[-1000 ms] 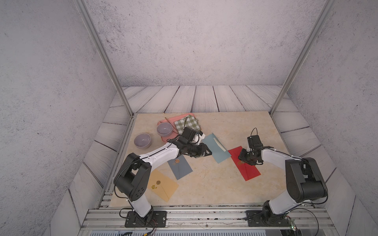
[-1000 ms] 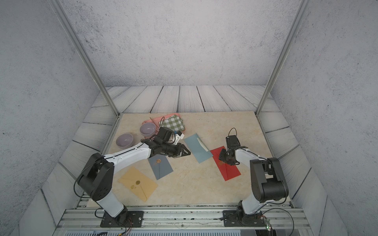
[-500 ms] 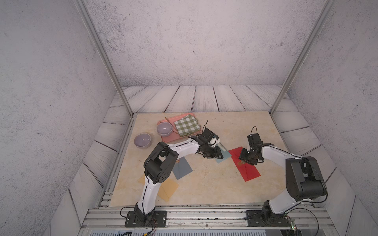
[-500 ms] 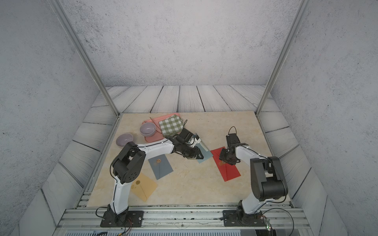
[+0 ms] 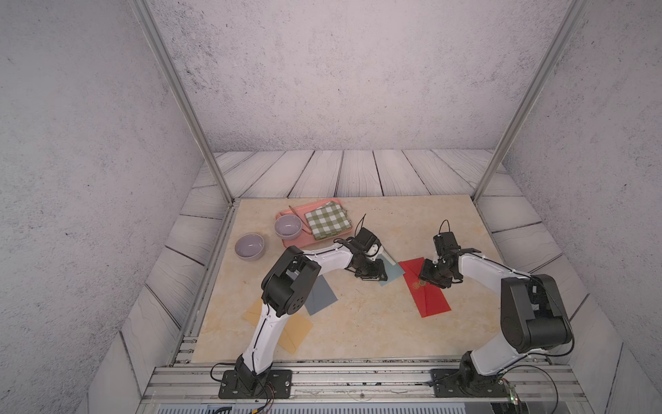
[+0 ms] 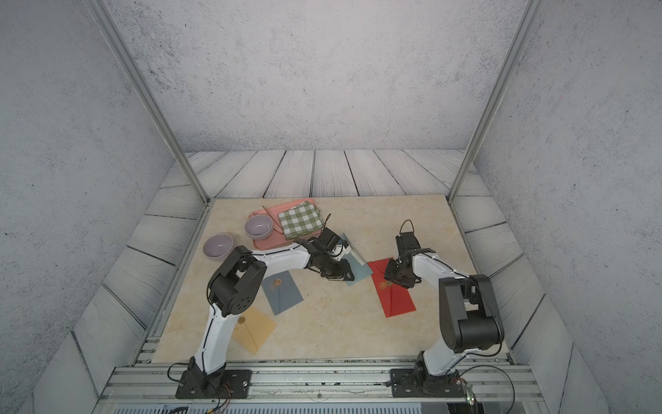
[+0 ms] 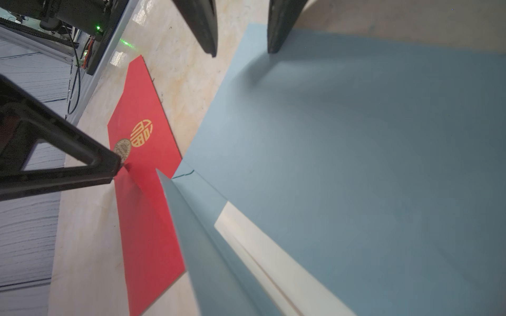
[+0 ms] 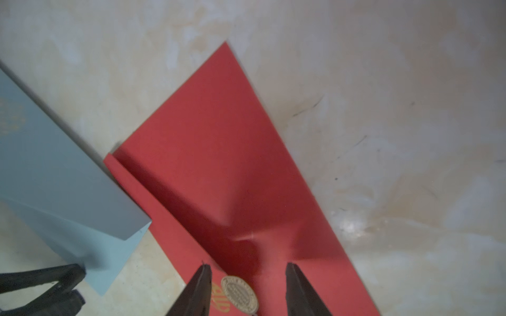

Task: Open the envelope
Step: Adjust the envelope at the center of the board.

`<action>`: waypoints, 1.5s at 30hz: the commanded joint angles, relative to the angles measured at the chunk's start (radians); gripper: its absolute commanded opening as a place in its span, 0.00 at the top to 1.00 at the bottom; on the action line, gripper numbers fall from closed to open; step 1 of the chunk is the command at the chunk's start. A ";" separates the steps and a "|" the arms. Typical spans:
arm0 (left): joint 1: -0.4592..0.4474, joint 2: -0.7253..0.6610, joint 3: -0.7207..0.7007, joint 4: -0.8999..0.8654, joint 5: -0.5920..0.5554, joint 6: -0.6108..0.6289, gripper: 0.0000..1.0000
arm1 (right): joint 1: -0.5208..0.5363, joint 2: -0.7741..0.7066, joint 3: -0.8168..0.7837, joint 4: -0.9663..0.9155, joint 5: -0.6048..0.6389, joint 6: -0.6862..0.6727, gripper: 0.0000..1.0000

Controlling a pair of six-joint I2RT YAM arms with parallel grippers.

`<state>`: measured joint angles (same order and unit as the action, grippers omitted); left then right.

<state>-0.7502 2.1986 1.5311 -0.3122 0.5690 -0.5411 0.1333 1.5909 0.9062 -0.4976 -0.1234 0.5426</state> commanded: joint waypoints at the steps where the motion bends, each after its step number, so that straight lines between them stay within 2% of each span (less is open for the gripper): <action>1: 0.019 0.041 0.000 -0.044 -0.045 0.014 0.66 | -0.003 -0.033 0.002 -0.006 -0.022 -0.028 0.52; 3: 0.026 0.039 -0.011 -0.037 -0.049 0.013 0.66 | -0.004 -0.042 -0.019 0.051 -0.140 -0.042 0.52; 5: 0.032 0.039 -0.014 -0.040 -0.053 0.018 0.66 | -0.002 -0.043 -0.033 0.091 -0.208 -0.030 0.53; 8: 0.044 0.042 -0.024 -0.048 -0.063 0.019 0.67 | -0.003 -0.037 -0.031 0.076 -0.173 -0.025 0.54; 14: 0.056 0.047 -0.037 -0.045 -0.064 0.020 0.68 | -0.003 -0.058 0.000 -0.013 -0.008 -0.036 0.54; 16: 0.060 0.047 -0.037 -0.053 -0.067 0.022 0.68 | 0.000 -0.078 0.002 0.000 -0.049 -0.060 0.53; 19: 0.067 0.047 -0.048 -0.051 -0.078 0.023 0.69 | 0.005 -0.088 -0.006 0.045 -0.196 -0.083 0.53; 21: 0.073 0.046 -0.052 -0.051 -0.082 0.023 0.69 | 0.010 -0.083 -0.014 0.061 -0.224 -0.076 0.55; 25: 0.087 0.038 -0.062 -0.053 -0.086 0.026 0.69 | 0.011 -0.080 -0.016 0.039 -0.175 -0.064 0.58; 30: 0.100 0.033 -0.066 -0.057 -0.081 0.033 0.69 | 0.010 0.023 0.002 0.036 -0.223 -0.072 0.60; 37: 0.126 0.011 -0.086 -0.073 -0.097 0.052 0.69 | 0.010 0.105 0.026 -0.028 -0.062 -0.025 0.61; 43: 0.153 -0.037 -0.110 -0.083 -0.102 0.074 0.68 | 0.011 0.123 0.043 -0.076 -0.041 -0.008 0.61; 45: 0.154 -0.057 -0.115 -0.083 -0.094 0.082 0.67 | 0.012 0.127 0.043 -0.071 -0.067 -0.015 0.61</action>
<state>-0.6083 2.1483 1.4548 -0.2989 0.5449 -0.4911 0.1432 1.6894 0.9550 -0.5053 -0.2214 0.5186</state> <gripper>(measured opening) 0.329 0.392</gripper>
